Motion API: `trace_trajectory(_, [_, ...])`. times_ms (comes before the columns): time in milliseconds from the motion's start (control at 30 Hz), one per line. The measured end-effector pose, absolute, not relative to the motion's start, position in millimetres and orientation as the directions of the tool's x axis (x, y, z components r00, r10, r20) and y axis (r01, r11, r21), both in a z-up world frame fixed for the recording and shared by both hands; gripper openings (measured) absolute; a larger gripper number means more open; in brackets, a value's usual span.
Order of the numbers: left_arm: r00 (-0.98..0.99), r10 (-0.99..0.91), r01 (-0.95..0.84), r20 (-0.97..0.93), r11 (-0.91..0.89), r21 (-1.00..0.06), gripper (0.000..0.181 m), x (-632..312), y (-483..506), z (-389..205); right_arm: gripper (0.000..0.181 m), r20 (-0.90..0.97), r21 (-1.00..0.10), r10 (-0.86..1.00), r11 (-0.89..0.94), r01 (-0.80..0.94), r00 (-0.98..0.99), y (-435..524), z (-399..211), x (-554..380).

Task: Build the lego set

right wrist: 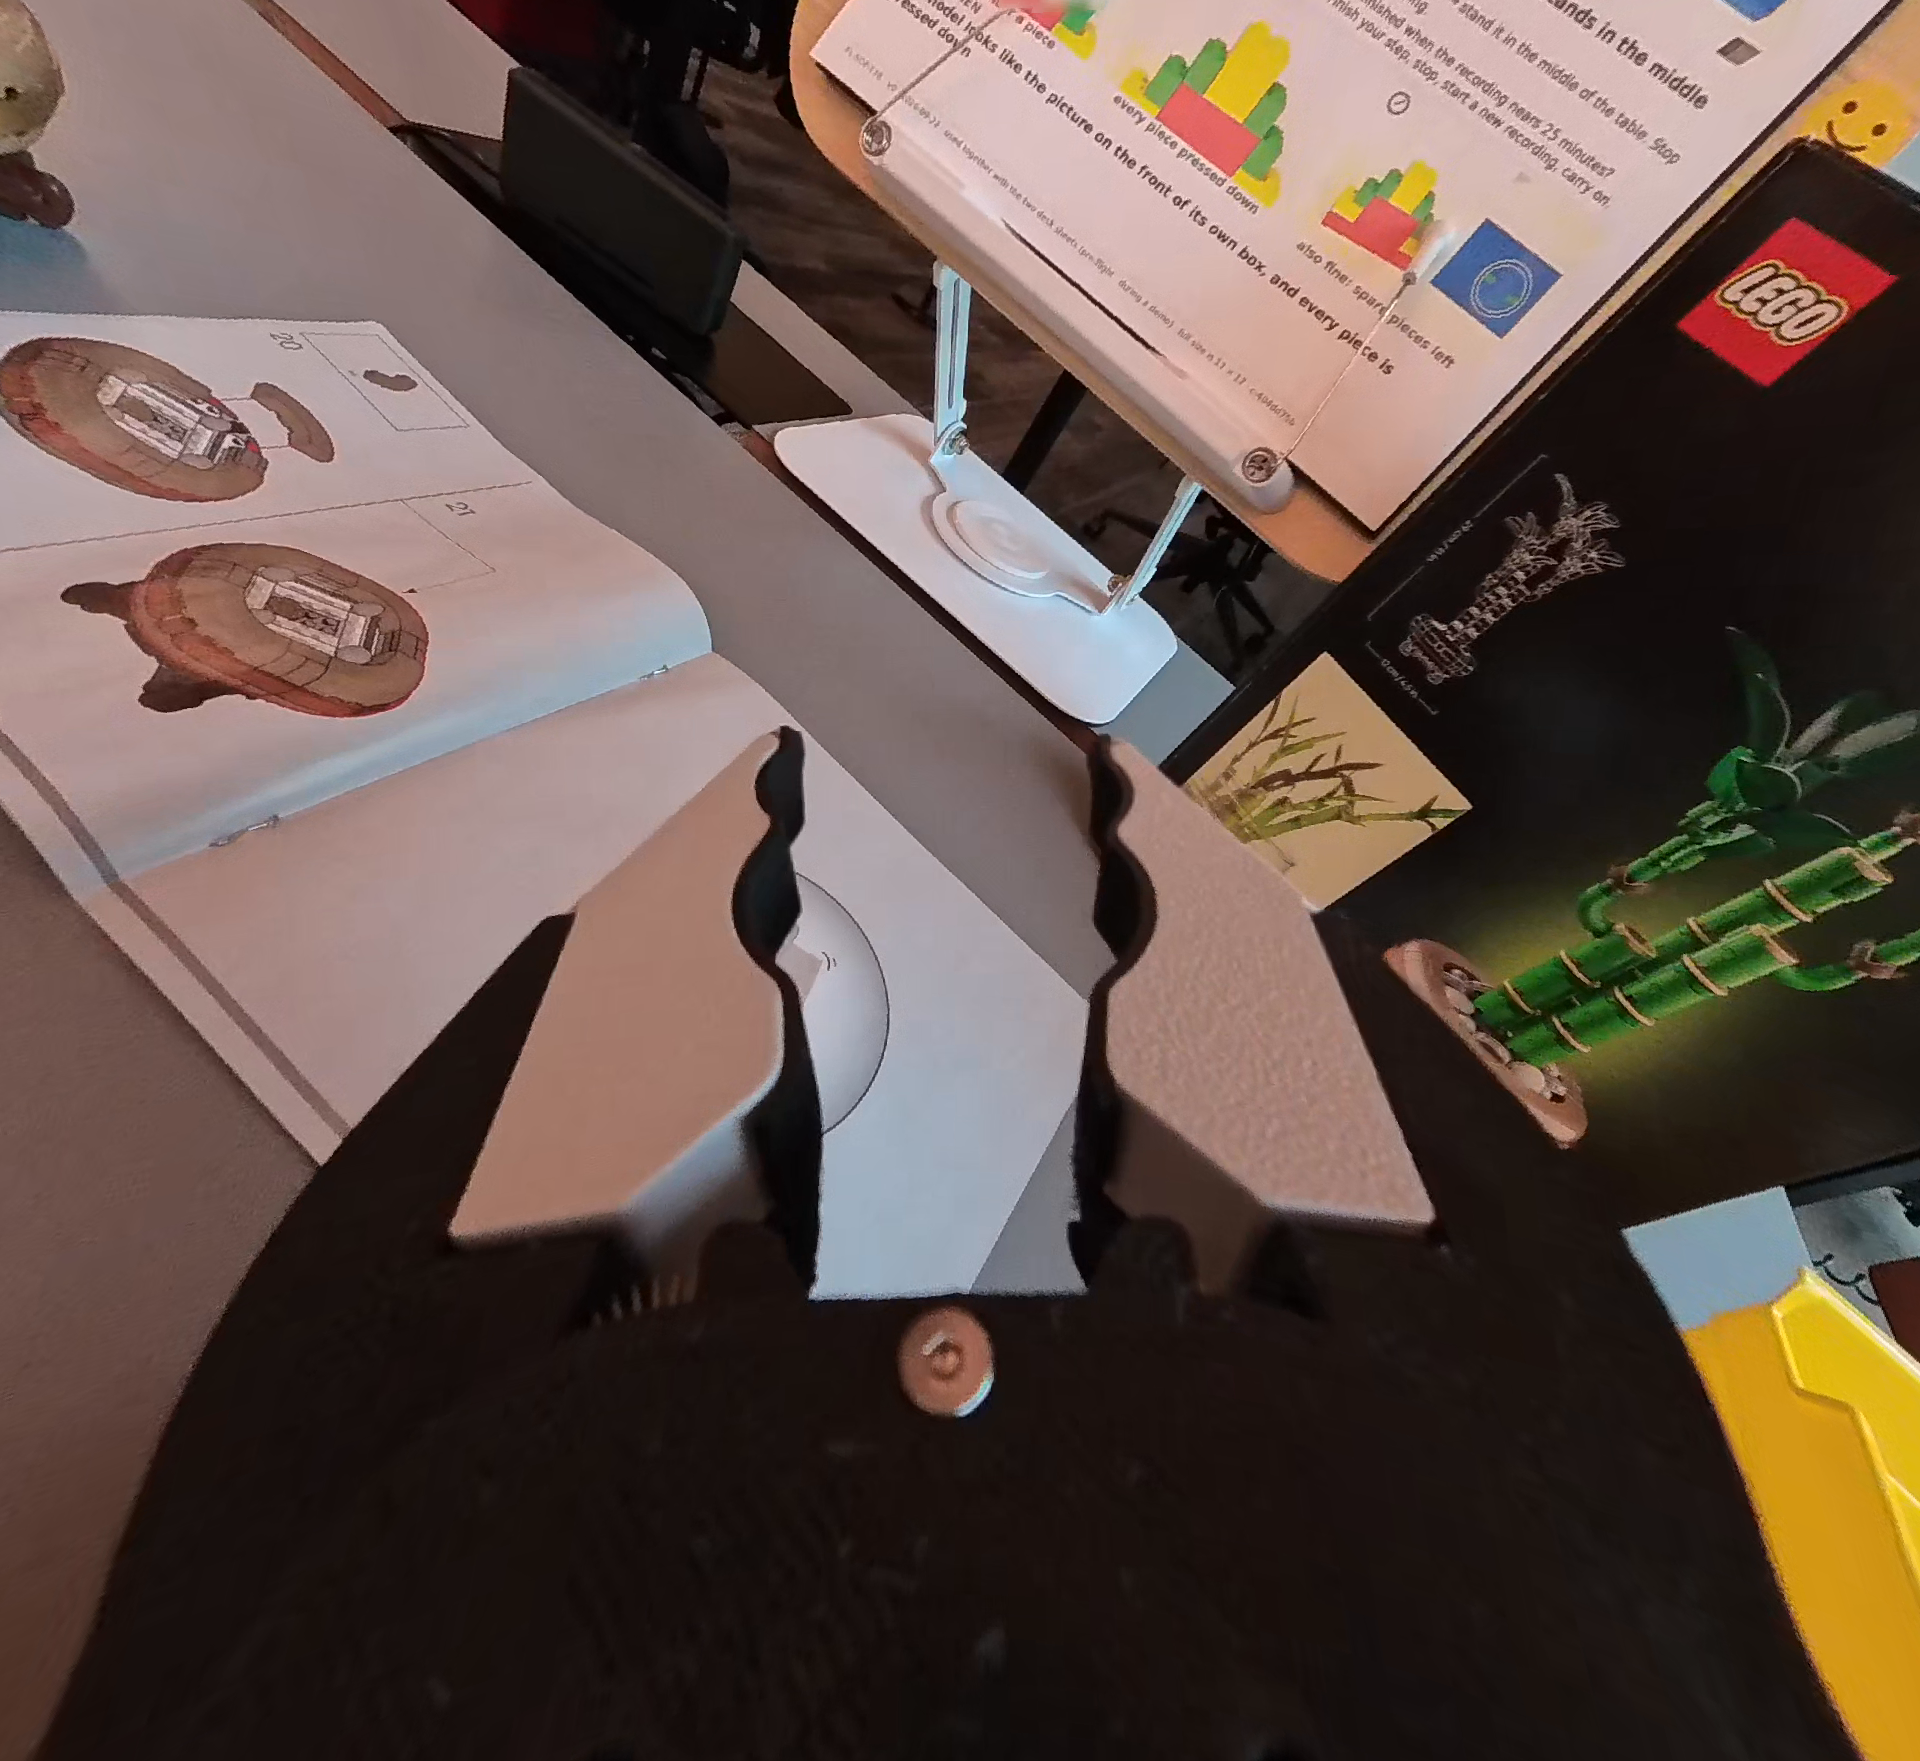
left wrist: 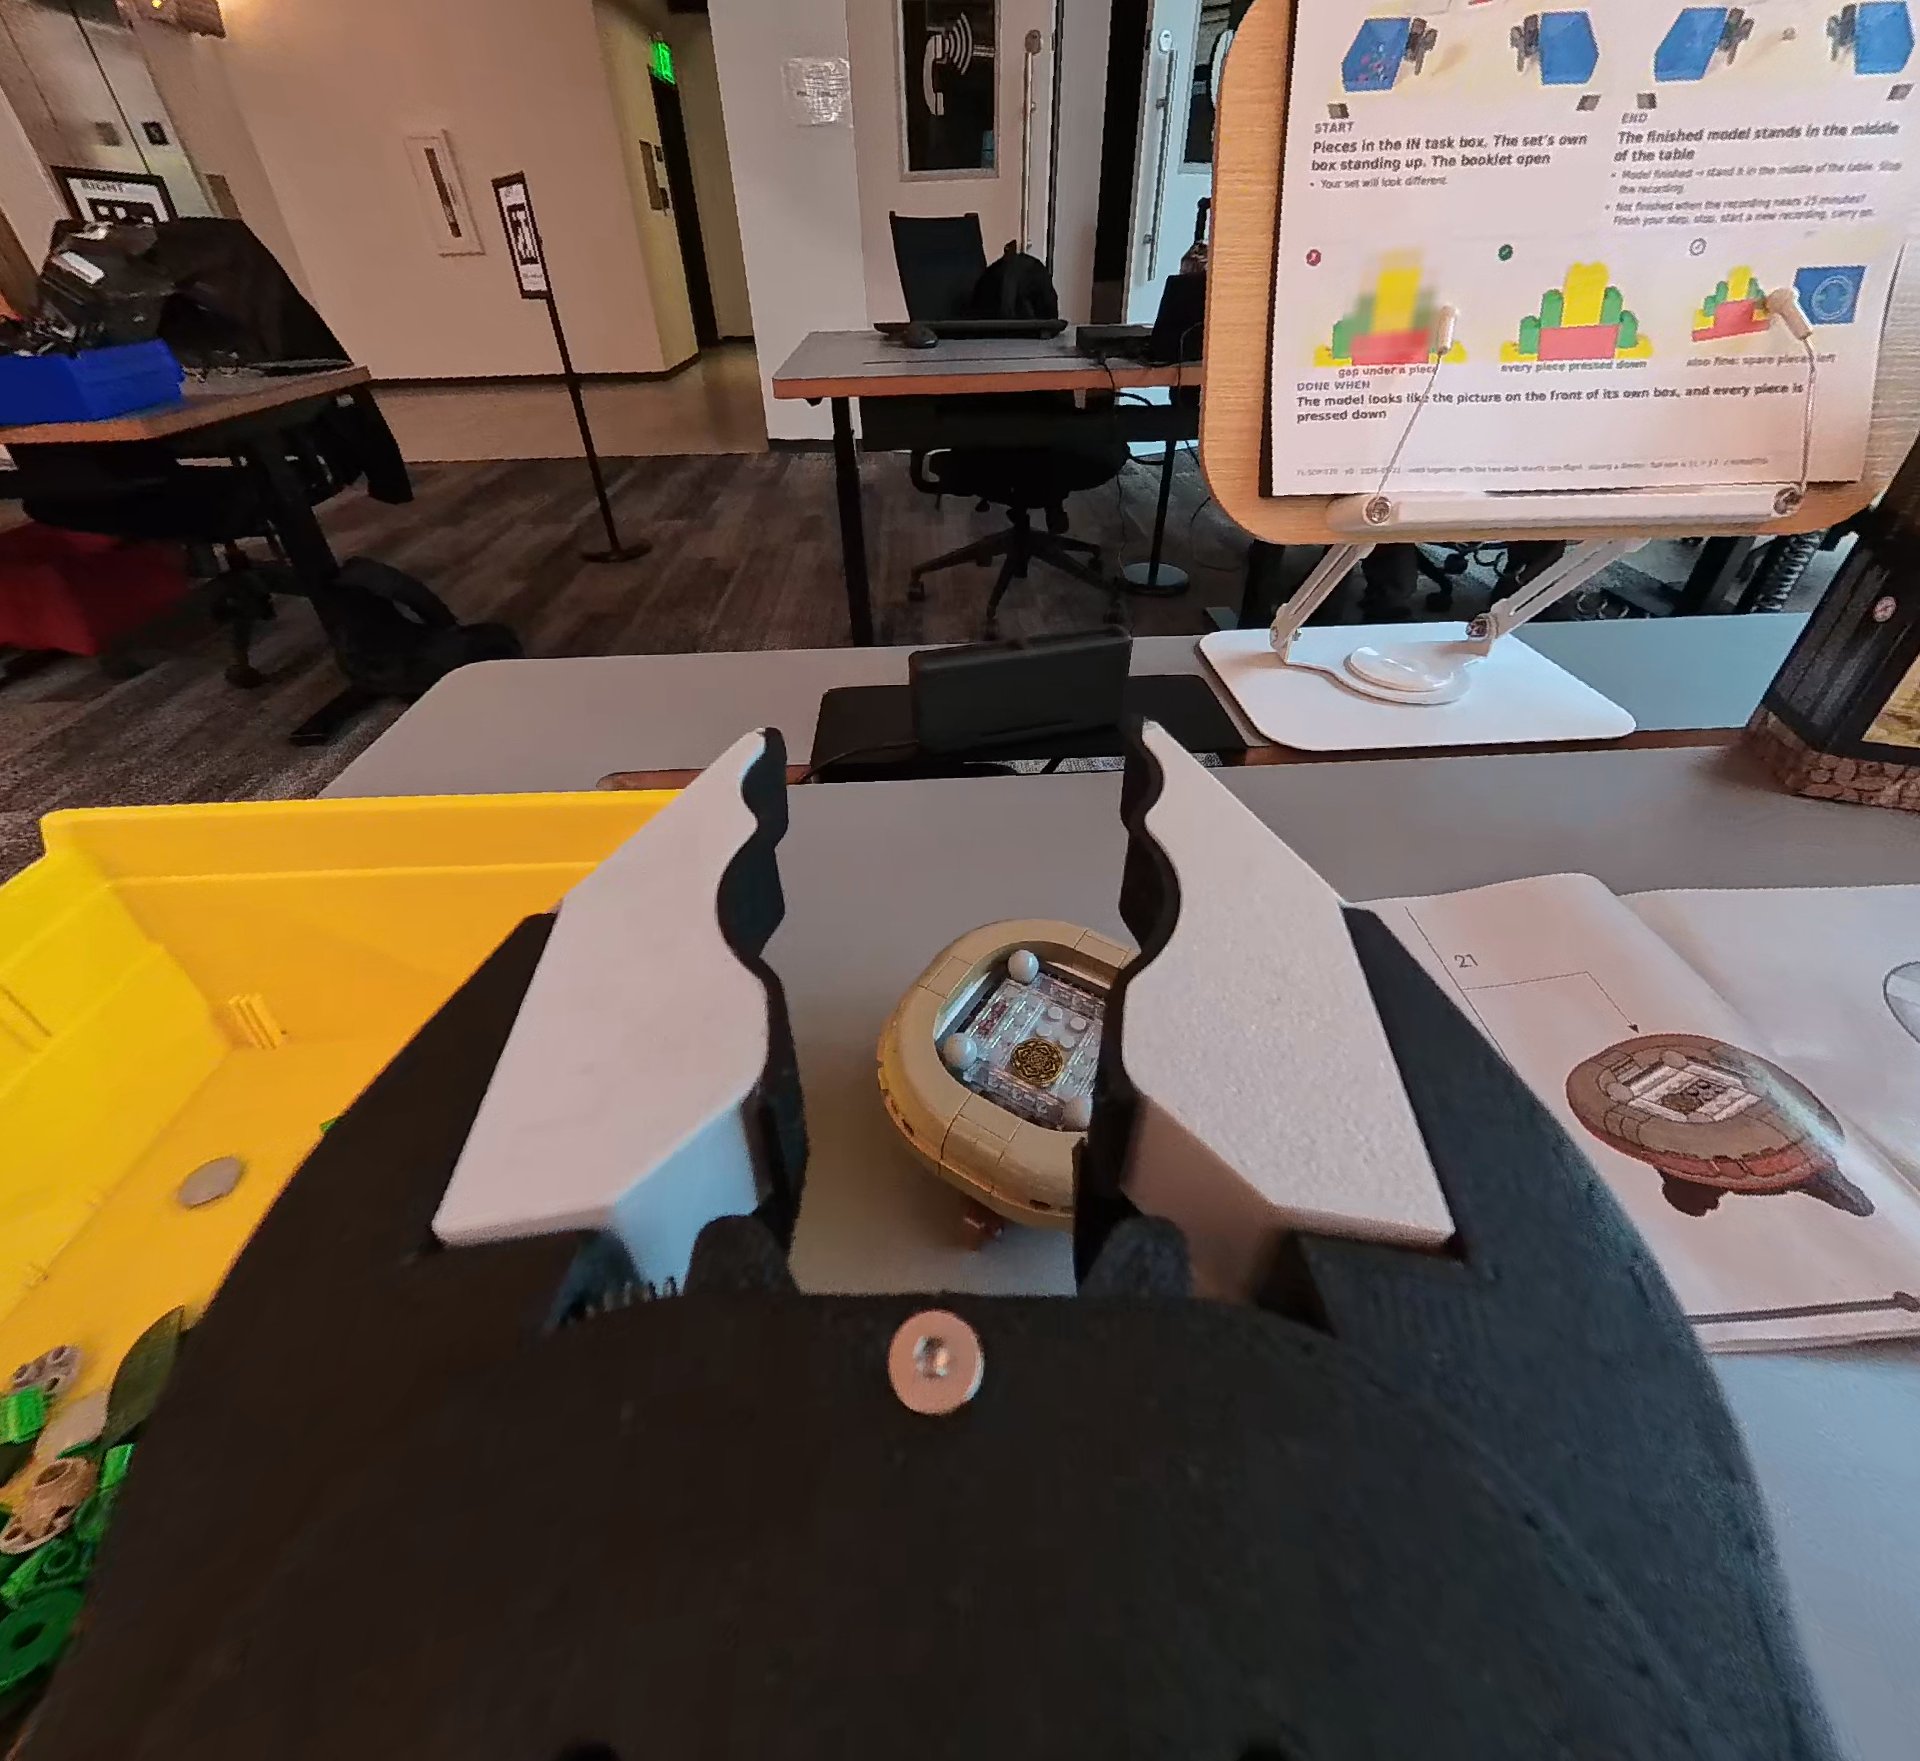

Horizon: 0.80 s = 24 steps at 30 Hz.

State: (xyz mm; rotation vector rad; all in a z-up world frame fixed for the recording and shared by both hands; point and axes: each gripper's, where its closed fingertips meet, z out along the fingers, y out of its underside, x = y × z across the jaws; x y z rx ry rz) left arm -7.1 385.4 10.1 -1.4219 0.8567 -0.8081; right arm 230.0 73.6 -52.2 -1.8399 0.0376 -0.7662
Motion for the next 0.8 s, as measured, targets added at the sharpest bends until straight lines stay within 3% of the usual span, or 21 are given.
trace_trajectory(800, [0.494,-0.868,-0.041,0.052,-0.083,-0.996,0.06,-13,389,7,0.055,0.456,-0.861,-0.385,-0.419,0.288,0.802,75,-63,235])
